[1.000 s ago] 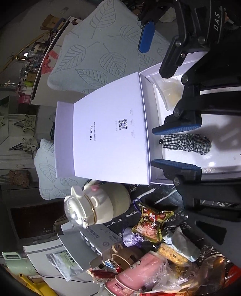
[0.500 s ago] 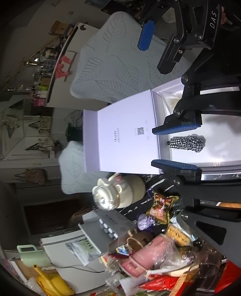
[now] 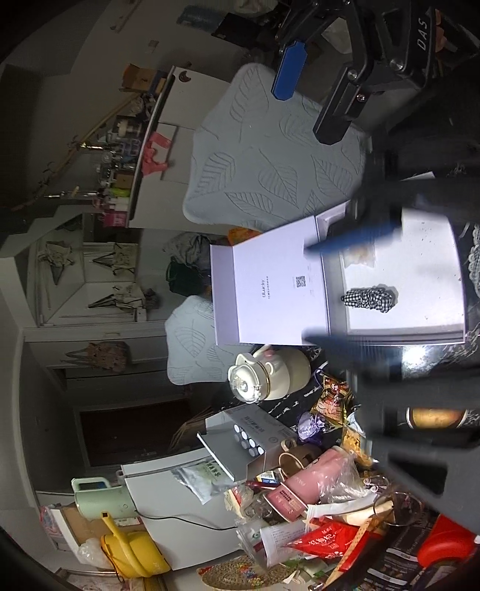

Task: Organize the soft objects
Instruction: 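Lower both items into the gift box and open both grippers, then withdraw both grippers from the box back toward the table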

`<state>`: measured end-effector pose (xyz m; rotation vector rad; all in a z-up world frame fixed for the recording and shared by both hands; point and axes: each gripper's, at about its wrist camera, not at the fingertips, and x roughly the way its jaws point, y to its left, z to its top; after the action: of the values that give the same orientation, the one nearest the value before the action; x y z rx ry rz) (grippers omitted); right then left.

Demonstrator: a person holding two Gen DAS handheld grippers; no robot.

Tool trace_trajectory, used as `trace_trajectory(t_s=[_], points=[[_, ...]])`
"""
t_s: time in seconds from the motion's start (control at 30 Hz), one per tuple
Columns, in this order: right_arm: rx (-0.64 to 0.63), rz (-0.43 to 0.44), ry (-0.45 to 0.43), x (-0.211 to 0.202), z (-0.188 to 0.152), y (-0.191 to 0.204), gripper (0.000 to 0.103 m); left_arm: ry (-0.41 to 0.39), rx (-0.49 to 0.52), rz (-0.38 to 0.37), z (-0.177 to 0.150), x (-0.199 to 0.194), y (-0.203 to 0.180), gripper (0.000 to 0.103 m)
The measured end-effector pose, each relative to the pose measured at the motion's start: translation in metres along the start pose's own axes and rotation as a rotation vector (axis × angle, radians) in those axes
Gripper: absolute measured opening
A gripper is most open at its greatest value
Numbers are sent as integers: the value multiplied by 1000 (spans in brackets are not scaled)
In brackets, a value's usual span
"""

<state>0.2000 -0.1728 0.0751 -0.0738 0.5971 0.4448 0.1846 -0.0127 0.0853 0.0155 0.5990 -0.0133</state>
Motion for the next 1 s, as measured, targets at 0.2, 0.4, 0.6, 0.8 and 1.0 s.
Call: trace_trajectory(t_s=[0.2, 0.4, 0.6, 0.8, 1.0], points=[[-4, -6, -37, -33, -10, 7, 87, -66, -2, 14, -8, -39, -2, 92], [-4, -4, -74, -64, -22, 13, 90, -84, -3, 30, -20, -70, -1, 92], [-14, 1, -99, -89, -34, 21, 95, -102, 4, 21, -37, -103, -5, 92], [-18, 9, -123, -112, -50, 29, 95, -122, 30, 21, -57, -130, -11, 92], [-28, 14, -128, -130, -72, 39, 95, -115, 20, 3, -80, -147, -13, 92]])
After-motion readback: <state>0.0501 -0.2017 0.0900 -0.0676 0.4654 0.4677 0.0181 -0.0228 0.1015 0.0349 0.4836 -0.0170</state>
